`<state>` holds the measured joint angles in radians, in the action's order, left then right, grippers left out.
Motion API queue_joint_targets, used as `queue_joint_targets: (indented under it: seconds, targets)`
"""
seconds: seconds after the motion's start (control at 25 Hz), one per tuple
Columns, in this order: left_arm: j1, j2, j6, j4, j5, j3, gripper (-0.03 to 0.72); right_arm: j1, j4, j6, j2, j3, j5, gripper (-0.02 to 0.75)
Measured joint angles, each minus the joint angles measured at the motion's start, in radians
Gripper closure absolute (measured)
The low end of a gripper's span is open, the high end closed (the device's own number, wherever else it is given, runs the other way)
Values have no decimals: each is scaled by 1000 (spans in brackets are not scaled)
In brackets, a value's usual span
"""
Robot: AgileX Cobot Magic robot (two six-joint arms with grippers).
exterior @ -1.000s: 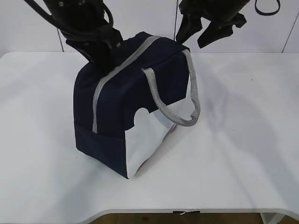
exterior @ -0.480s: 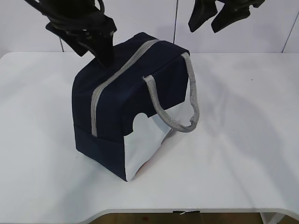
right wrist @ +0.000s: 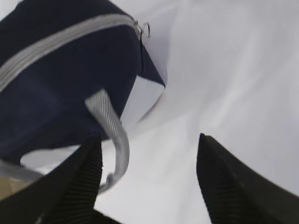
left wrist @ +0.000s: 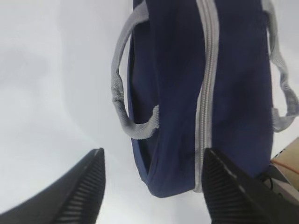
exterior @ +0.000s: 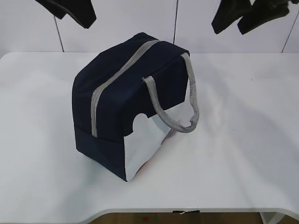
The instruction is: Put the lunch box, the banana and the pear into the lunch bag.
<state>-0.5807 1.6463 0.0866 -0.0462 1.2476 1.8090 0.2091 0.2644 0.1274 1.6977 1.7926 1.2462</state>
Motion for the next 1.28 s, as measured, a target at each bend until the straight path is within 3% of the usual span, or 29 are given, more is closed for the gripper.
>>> queue_joint_targets:
  seconds: [0.36,0.88,1.28]
  targets:
    - [0,-147,0,-2,2,-42,241,0,-11,18,-277,-273,2,233]
    - [0,-485,-5,-2,7,-379,273,0,-14,18,-617,-617,2,233]
    - [0,-737,-7,-69,7,-627,303,0,-23,18,-922,-798,6,233]
